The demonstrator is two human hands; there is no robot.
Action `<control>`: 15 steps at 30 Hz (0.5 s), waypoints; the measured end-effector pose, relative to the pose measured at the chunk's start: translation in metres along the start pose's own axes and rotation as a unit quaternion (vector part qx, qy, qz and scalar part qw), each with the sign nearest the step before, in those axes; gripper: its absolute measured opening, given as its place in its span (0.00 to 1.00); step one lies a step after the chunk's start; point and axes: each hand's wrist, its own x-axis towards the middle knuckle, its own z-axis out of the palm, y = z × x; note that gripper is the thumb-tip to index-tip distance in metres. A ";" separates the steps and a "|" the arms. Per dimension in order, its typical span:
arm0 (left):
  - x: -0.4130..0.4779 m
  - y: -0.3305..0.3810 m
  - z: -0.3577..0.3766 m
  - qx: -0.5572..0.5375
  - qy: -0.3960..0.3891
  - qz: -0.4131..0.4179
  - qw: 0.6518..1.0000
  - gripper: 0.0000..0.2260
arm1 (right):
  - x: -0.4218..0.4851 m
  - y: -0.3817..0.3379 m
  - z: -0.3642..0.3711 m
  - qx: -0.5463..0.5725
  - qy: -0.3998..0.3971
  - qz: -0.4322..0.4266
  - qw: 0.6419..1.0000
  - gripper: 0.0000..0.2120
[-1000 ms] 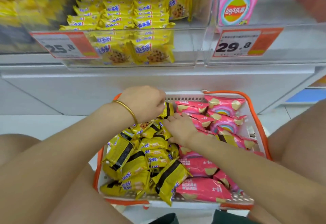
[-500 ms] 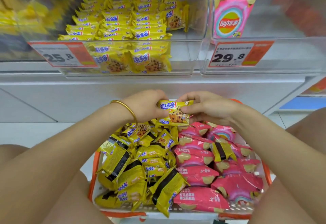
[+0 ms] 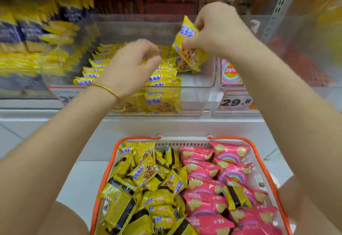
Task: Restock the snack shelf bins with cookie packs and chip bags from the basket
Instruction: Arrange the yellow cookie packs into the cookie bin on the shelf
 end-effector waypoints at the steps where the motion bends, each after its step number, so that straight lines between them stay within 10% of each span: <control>1: 0.001 -0.004 0.005 0.044 -0.035 0.016 0.998 0.14 | 0.014 -0.004 0.008 -0.052 0.004 0.002 0.999 0.11; 6: -0.009 -0.009 0.024 0.158 -0.135 0.042 0.977 0.25 | 0.065 -0.010 0.054 -0.198 -0.080 -0.006 0.977 0.16; 15: -0.007 -0.014 0.028 0.176 -0.124 0.054 0.975 0.16 | 0.098 0.004 0.089 -0.384 -0.238 -0.066 0.890 0.26</control>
